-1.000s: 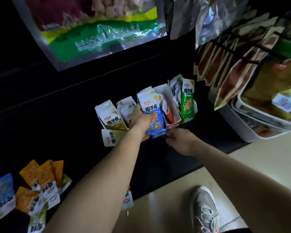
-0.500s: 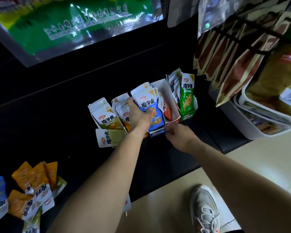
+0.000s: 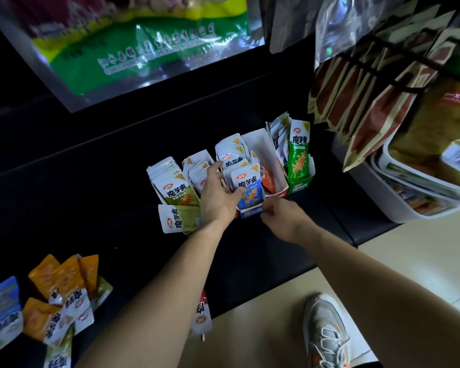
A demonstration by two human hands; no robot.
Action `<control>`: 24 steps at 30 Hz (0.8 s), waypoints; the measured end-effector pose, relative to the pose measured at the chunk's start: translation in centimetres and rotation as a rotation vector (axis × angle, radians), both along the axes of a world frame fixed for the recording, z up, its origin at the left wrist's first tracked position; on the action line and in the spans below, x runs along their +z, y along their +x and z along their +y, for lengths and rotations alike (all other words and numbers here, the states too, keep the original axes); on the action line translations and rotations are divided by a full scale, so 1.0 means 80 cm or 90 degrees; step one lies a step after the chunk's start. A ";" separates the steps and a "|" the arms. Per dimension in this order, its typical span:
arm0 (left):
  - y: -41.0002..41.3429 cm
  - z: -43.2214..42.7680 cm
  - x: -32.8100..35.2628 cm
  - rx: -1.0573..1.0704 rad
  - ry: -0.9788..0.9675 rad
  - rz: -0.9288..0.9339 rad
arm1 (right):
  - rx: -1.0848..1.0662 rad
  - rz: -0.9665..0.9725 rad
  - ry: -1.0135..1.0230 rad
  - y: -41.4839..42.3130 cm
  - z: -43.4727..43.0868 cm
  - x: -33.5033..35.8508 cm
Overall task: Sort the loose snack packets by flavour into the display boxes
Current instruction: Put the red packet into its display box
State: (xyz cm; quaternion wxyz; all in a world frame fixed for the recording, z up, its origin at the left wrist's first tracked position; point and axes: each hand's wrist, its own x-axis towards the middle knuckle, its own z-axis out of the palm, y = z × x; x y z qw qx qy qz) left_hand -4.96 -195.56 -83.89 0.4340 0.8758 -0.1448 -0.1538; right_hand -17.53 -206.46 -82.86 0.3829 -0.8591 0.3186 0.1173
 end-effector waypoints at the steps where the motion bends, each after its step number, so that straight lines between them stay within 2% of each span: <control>1: 0.001 0.004 0.002 -0.022 0.022 -0.014 | 0.001 -0.006 -0.001 0.001 0.004 0.005; 6: 0.000 0.014 0.019 -0.116 0.148 -0.061 | 0.032 0.002 -0.009 0.000 0.027 0.019; 10: -0.011 0.058 0.045 -0.112 0.149 -0.049 | 0.067 0.042 -0.012 -0.007 0.051 0.040; 13: -0.023 0.133 0.056 -0.151 0.126 0.018 | 0.108 0.054 0.011 -0.011 0.089 0.053; 20: -0.055 0.339 0.017 -0.113 0.338 0.181 | 0.207 0.109 0.041 -0.013 0.223 -0.007; 24: -0.084 0.420 -0.007 -0.072 0.359 0.202 | 0.097 0.203 -0.050 -0.013 0.282 -0.053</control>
